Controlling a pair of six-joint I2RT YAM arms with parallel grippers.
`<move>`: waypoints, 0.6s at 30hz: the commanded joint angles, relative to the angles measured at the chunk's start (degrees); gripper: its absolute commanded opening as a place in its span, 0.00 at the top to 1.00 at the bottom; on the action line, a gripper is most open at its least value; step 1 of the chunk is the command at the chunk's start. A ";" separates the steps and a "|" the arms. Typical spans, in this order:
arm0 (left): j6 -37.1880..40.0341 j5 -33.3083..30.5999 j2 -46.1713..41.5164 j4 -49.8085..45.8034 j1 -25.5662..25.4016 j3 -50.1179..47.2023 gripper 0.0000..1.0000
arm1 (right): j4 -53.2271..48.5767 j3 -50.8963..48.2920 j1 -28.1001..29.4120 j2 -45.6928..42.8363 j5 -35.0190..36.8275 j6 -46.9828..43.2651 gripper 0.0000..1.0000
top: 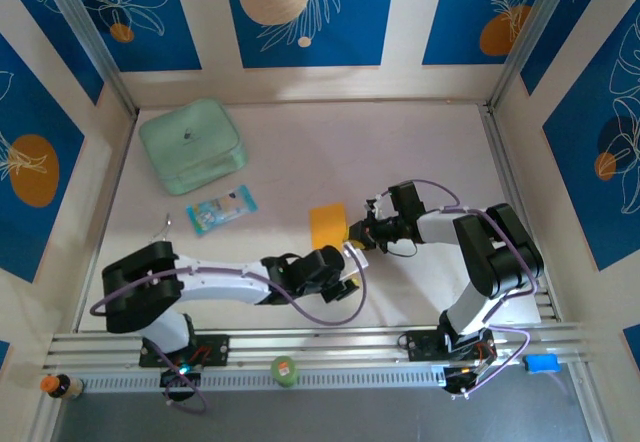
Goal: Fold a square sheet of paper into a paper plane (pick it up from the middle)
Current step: Fold the triangle a second time at the center of the table.
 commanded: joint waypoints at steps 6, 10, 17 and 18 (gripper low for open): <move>2.39 -13.95 5.14 -4.93 -2.42 5.28 0.39 | -1.20 0.01 -0.19 -0.86 0.12 1.13 0.95; 2.44 -15.54 6.11 -5.00 -2.52 5.69 0.41 | -1.42 -0.04 -0.24 -0.97 0.13 0.98 0.95; 2.83 -16.41 6.90 -6.01 -2.51 6.05 0.54 | -2.28 0.50 -0.33 -1.16 0.16 0.46 0.95; 2.76 -16.38 6.91 -6.13 -2.53 6.06 0.56 | -2.42 0.56 -0.32 -1.13 0.21 0.37 0.95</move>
